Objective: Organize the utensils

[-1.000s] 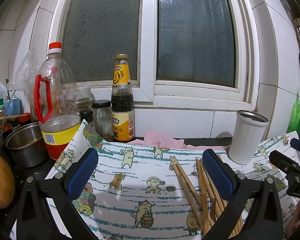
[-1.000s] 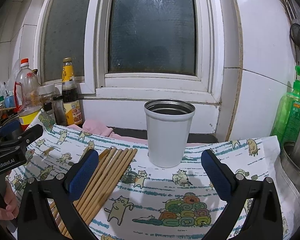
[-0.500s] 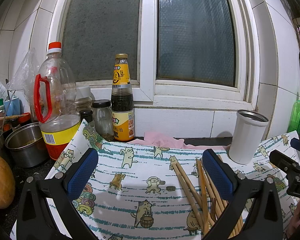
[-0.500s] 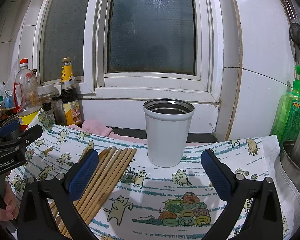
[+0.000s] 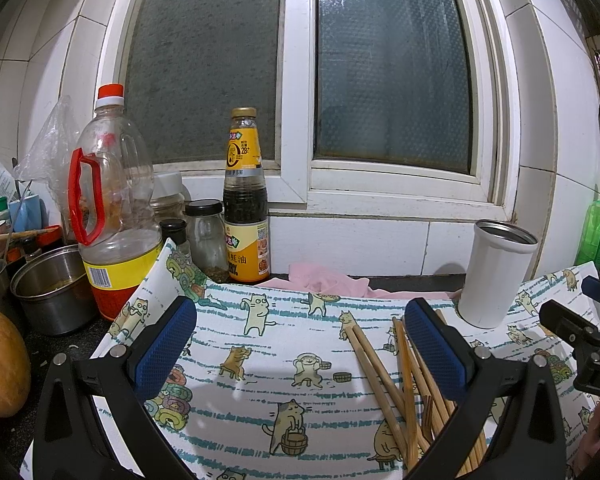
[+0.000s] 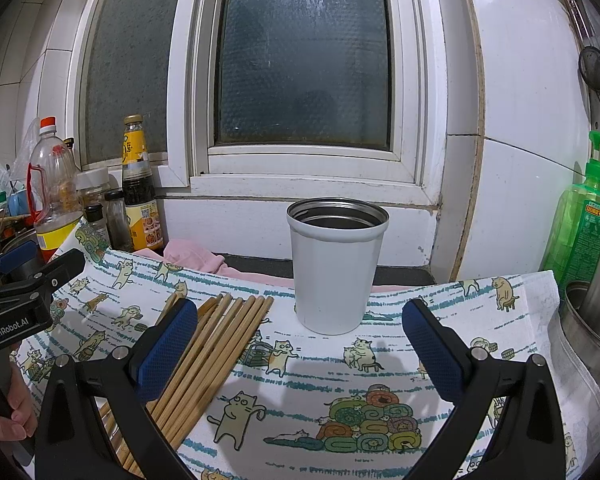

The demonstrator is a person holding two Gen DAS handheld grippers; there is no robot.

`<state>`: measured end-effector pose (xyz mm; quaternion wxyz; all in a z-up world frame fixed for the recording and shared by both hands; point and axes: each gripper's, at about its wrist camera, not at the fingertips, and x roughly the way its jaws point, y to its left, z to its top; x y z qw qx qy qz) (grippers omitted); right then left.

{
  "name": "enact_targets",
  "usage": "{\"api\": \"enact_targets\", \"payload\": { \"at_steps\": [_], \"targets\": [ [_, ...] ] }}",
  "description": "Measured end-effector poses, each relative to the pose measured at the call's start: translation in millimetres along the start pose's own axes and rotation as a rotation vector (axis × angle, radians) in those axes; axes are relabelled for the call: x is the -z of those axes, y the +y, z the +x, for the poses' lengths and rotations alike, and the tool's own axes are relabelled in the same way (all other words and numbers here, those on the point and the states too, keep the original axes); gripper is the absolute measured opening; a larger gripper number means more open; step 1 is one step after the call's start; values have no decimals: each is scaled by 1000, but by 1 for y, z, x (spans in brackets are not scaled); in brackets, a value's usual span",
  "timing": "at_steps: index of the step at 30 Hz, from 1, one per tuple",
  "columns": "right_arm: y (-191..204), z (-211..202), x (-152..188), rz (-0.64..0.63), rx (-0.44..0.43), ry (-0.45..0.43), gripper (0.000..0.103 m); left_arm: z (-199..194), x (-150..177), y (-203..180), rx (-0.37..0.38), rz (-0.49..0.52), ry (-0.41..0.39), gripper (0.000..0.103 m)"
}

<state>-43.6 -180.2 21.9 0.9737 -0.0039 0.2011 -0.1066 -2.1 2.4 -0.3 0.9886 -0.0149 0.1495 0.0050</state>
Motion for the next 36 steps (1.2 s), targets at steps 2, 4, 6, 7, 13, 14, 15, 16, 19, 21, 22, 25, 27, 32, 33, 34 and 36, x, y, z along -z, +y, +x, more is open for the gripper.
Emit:
{"api": "enact_targets", "payload": {
  "at_steps": [2, 4, 6, 7, 13, 14, 15, 16, 19, 21, 22, 25, 27, 32, 33, 34, 36],
  "targets": [
    [0, 0, 0, 0, 0, 0, 103, 0, 0, 0, 0, 0, 1, 103],
    [0, 0, 0, 1, 2, -1, 103, 0, 0, 0, -7, -1, 0, 103],
    [0, 0, 0, 1, 5, -4, 103, -1, 0, 0, -11, -1, -2, 103],
    [0, 0, 0, 1, 6, -5, 103, -1, 0, 0, -12, 0, -4, 103],
    [-1, 0, 1, 0, 3, -3, 103, -2, 1, 2, -9, -10, 0, 103],
    [-1, 0, 1, -1, 3, -4, 103, -2, 1, 2, -9, -10, 4, 103],
    [-1, 0, 1, -1, 3, -4, 103, -2, 0, 1, -7, -15, 5, 103],
    [-1, 1, 1, -4, 1, -4, 103, -2, 0, 2, -7, -14, 5, 103],
    [0, 2, 1, -13, 3, 1, 103, -1, 0, 2, -7, -19, 18, 103],
    [2, 2, 1, -18, 8, 6, 103, -1, 0, 1, -12, -8, 32, 103],
    [2, 2, 1, -19, 10, 7, 103, -1, 0, 0, -13, -5, 35, 103],
    [3, 0, 1, -24, 7, -4, 103, -2, 0, 0, -21, 15, 39, 103],
    [5, -2, 0, -27, 6, -14, 103, -2, -1, 0, -19, 5, 50, 103],
    [-2, 1, 0, 7, 39, 12, 103, -3, 1, 11, 84, -86, 16, 103],
    [-4, 5, 0, 22, 37, 33, 103, -2, 2, 14, 103, -111, 0, 103],
    [-7, 8, 0, 36, 36, 56, 103, 0, 2, 16, 112, -135, 15, 103],
    [-11, 19, 1, 62, 29, 111, 103, 4, 1, 23, 120, -190, 33, 103]
  ]
}}
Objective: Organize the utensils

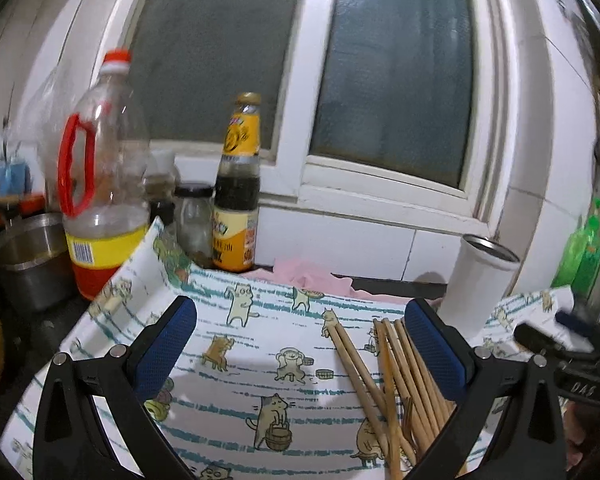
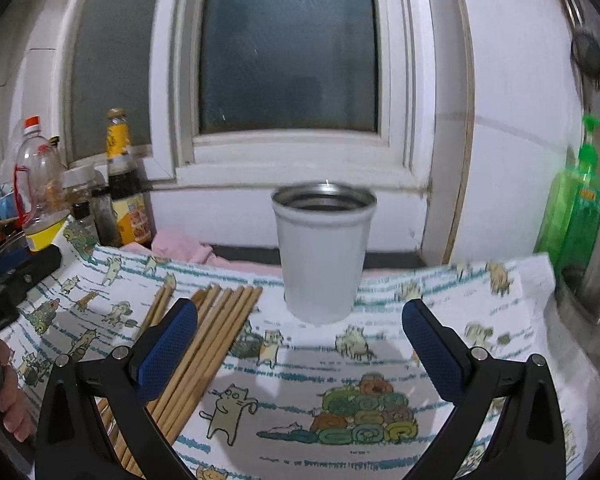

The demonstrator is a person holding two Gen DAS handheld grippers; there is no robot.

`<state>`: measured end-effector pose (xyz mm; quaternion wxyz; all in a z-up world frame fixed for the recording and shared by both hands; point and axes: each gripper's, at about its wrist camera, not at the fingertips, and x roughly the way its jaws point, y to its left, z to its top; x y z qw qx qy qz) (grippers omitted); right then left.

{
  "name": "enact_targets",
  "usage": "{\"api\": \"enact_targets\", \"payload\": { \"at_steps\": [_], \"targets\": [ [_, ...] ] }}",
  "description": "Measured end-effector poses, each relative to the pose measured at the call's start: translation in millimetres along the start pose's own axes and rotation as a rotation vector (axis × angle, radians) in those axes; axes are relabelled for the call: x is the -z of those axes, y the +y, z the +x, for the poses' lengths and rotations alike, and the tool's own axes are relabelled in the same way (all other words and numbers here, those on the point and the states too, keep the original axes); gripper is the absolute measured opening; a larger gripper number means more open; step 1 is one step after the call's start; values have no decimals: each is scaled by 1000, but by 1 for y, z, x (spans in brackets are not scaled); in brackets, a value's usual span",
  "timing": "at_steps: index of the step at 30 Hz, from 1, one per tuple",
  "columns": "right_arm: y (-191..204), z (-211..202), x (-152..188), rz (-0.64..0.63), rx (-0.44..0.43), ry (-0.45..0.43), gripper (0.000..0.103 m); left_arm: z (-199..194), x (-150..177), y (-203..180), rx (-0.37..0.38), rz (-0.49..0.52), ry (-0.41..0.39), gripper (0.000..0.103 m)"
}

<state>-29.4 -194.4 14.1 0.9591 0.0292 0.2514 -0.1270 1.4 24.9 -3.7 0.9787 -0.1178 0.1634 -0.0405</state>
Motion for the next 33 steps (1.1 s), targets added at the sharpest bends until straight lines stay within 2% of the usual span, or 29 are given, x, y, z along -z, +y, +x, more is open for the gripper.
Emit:
{"api": "enact_targets", "payload": {
  "at_steps": [2, 4, 5, 7, 10, 12, 14, 16, 17, 18, 20, 22, 23, 25, 26, 28, 30, 32, 33],
  "targets": [
    [1, 15, 1, 5, 12, 86, 103, 5, -2, 6, -2, -29, 10, 103],
    [7, 33, 2, -2, 27, 211, 103, 16, -4, 7, -56, 8, 58, 103],
    [12, 41, 3, -23, 19, 259, 103, 24, -4, 7, -90, 45, 107, 103],
    [26, 47, 5, -97, -13, 277, 100, 39, -3, 9, -84, 49, 178, 103],
    [43, 49, 5, -175, 6, 273, 86, 46, -2, 10, -92, 21, 206, 101],
    [47, 56, 0, -152, -3, 318, 79, 52, -1, 6, -128, 41, 231, 94],
    [46, 67, -7, -79, -45, 392, 52, 60, 1, 3, -122, 58, 272, 87],
    [43, 81, -12, -3, -88, 467, 38, 70, 3, 3, -111, 61, 317, 82],
    [42, 88, -14, 28, -109, 495, 29, 75, 5, 3, -112, 58, 341, 75],
    [42, 97, -16, 52, -121, 522, 25, 82, 7, 4, -114, 53, 375, 70],
    [44, 111, -17, 65, -86, 529, 15, 95, 11, 7, -87, 37, 444, 56],
    [47, 123, -19, 56, -1, 495, 9, 104, 15, 9, -66, 20, 488, 47],
    [47, 128, -19, 56, 7, 490, 7, 108, 17, 9, -55, 14, 505, 44],
    [46, 139, -16, 68, -42, 503, 5, 111, 20, 7, -46, 18, 530, 44],
    [45, 139, -16, 70, -56, 482, 5, 112, 20, 5, -53, 32, 535, 44],
    [46, 140, -15, 53, -127, 487, 5, 115, 21, -2, -78, 70, 540, 50],
    [46, 140, -14, 52, -174, 485, 5, 120, 20, -10, -97, 118, 542, 63],
    [47, 141, -10, 37, -171, 473, 5, 125, 17, -15, -141, 142, 532, 84],
    [49, 141, -11, 28, -174, 476, 5, 127, 16, -16, -151, 144, 526, 87]
  ]
}}
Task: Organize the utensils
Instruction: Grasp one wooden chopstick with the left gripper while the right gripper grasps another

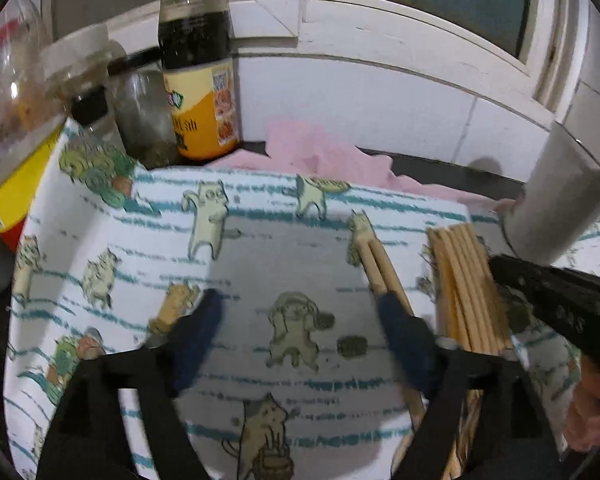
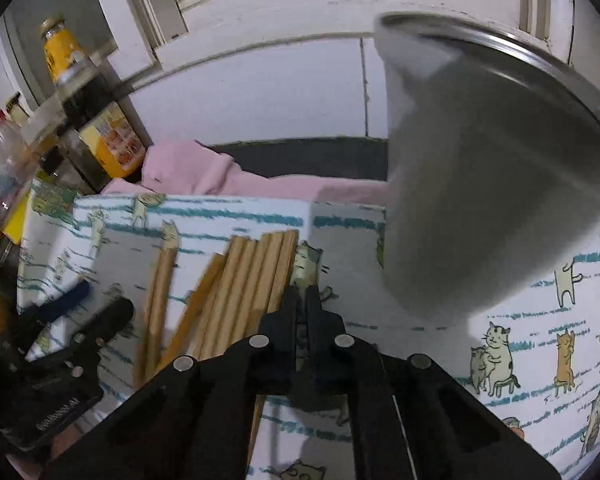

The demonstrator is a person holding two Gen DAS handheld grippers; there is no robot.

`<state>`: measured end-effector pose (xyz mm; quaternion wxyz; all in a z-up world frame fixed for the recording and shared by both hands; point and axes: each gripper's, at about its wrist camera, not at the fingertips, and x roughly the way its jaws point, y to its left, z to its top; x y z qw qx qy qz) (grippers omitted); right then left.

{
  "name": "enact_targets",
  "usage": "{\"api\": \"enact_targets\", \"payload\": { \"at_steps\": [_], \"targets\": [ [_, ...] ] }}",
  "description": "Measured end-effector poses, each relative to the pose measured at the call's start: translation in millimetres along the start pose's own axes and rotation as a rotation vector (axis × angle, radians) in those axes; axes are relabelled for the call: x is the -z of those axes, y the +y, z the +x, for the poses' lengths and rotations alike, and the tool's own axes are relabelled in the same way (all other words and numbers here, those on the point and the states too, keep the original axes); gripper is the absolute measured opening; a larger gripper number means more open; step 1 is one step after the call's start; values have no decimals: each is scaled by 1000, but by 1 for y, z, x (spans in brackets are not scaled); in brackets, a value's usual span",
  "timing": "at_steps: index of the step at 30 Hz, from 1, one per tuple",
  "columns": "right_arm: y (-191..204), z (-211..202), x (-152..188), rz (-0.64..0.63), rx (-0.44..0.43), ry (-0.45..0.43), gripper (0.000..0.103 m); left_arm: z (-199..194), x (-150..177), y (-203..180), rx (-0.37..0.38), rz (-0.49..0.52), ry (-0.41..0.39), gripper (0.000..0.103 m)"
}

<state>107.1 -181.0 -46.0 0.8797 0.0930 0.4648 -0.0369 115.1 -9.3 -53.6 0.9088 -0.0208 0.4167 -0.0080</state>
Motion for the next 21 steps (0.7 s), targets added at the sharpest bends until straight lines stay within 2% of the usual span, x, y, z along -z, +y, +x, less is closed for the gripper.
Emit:
{"api": "enact_targets", "payload": {
  "at_steps": [2, 4, 6, 8, 10, 13, 15, 17, 19, 21],
  "targets": [
    [-1, -2, 2, 11, -22, 4, 5, 1, -4, 2, -2, -9, 1, 98],
    [-4, -8, 0, 46, -55, -2, 5, 9, -8, 5, 9, -43, 69, 103],
    [-6, -10, -4, 49, -57, -14, 5, 19, -10, 9, 3, -87, 141, 103],
    [-7, -11, -5, 49, -74, -9, 5, 22, -12, 9, -33, -99, 115, 103],
    [-5, -11, -6, 44, -136, 6, 5, 22, -14, 9, -53, -120, 96, 103],
    [-2, -13, -9, 30, -150, -5, 5, 24, -18, 7, -62, -138, 114, 103],
    [-2, -14, -8, 26, -127, -2, 5, 23, -21, 2, -47, -103, 117, 96],
    [-4, -10, -7, 34, -123, 24, 5, 23, -26, -7, 6, -28, 118, 74],
    [-5, -7, -7, 39, -124, 37, 5, 22, -28, -16, 39, 5, 144, 62],
    [-2, -7, -7, 28, -114, 35, 5, 23, -27, -26, -1, 33, 151, 55]
  ]
}}
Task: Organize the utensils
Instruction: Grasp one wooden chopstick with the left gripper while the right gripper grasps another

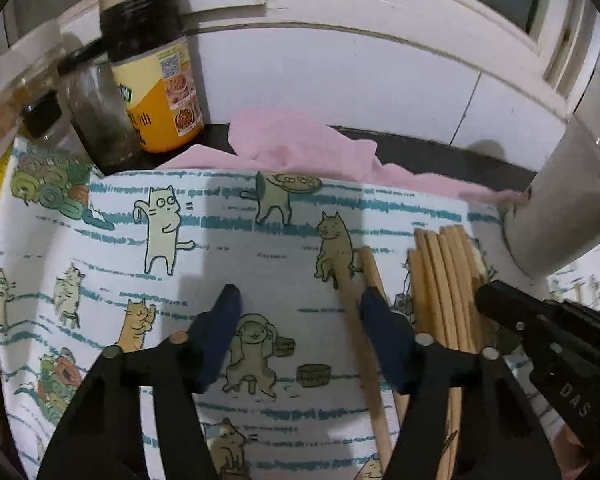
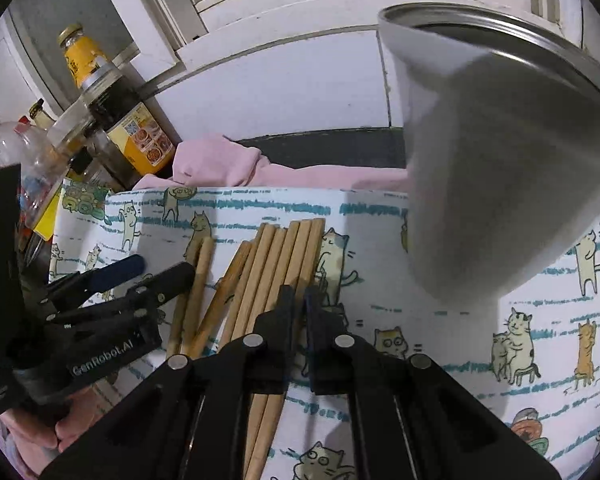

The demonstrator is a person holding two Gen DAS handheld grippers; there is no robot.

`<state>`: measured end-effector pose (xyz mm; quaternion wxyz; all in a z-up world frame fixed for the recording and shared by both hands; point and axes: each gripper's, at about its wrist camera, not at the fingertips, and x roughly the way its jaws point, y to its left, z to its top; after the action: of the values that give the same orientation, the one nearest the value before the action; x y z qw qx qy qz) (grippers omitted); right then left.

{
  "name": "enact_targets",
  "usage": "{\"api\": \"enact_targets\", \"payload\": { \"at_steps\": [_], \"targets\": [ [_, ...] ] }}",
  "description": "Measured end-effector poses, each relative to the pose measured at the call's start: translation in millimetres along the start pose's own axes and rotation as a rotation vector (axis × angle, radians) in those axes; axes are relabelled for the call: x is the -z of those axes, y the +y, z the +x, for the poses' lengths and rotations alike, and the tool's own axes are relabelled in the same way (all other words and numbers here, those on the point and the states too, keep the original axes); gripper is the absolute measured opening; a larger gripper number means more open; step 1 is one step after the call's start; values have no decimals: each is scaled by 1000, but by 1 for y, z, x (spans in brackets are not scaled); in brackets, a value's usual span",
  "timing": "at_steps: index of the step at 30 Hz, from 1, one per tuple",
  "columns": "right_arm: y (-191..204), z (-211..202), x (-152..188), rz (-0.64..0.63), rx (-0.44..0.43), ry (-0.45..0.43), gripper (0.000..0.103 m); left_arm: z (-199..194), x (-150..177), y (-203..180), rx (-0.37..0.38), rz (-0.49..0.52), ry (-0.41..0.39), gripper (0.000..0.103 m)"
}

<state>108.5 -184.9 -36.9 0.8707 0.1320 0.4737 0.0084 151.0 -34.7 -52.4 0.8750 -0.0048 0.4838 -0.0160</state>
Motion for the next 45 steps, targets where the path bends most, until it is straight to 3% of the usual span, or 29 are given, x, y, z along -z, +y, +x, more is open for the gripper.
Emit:
{"api": "enact_targets", "payload": {
  "at_steps": [1, 2, 4, 5, 9, 13, 16, 18, 20, 25, 29, 31, 33, 35, 38, 41, 45],
  "targets": [
    [2, 0, 0, -7, 7, -4, 5, 0, 0, -8, -26, 37, -7, 46],
    [3, 0, 0, -14, 12, -7, 5, 0, -1, -17, -16, 71, -6, 27],
    [7, 1, -1, -31, 26, -13, 6, -1, 0, -27, 1, 109, 20, 11],
    [6, 1, -1, -30, 27, -13, 6, -1, 0, -31, -6, 113, 32, 10],
    [-1, 1, -2, 14, 2, -1, 6, -1, -1, -42, -62, 143, 67, 10],
    [7, 1, -2, -29, 26, -1, 7, -6, -5, -37, -43, 113, 96, 12],
    [3, 0, -1, 8, 46, -1, 9, -7, -3, -25, -36, 64, 113, 14],
    [1, -2, -1, 15, 108, -13, 15, -2, -6, -22, -44, 26, 92, 21],
    [0, -1, 0, 0, 189, -24, 15, 3, -11, -17, -89, 27, 53, 40],
    [-12, -2, -1, 82, -58, 21, 15, 8, -18, 2, -7, -4, 35, 40],
    [-3, -7, -1, 44, -57, -15, 15, 4, -12, -12, -22, 110, 3, 12],
    [3, -2, 2, 22, -67, 14, 15, 2, -10, -15, -19, 106, 16, 7],
    [7, -1, 2, 18, -55, 24, 16, -1, -10, -16, -6, 95, 34, 6],
    [6, 1, 1, 6, 14, 19, 16, -6, -12, -14, 21, 97, 46, 6],
    [2, 1, 1, 22, 6, 30, 16, -28, -18, -5, 52, 54, 11, 6],
    [6, 2, 3, 3, -48, 51, 16, -53, -24, 7, 87, 6, -49, 6],
    [11, -2, 5, -14, 30, 29, 17, -95, -27, 24, 69, -16, -172, 6]
  ]
}}
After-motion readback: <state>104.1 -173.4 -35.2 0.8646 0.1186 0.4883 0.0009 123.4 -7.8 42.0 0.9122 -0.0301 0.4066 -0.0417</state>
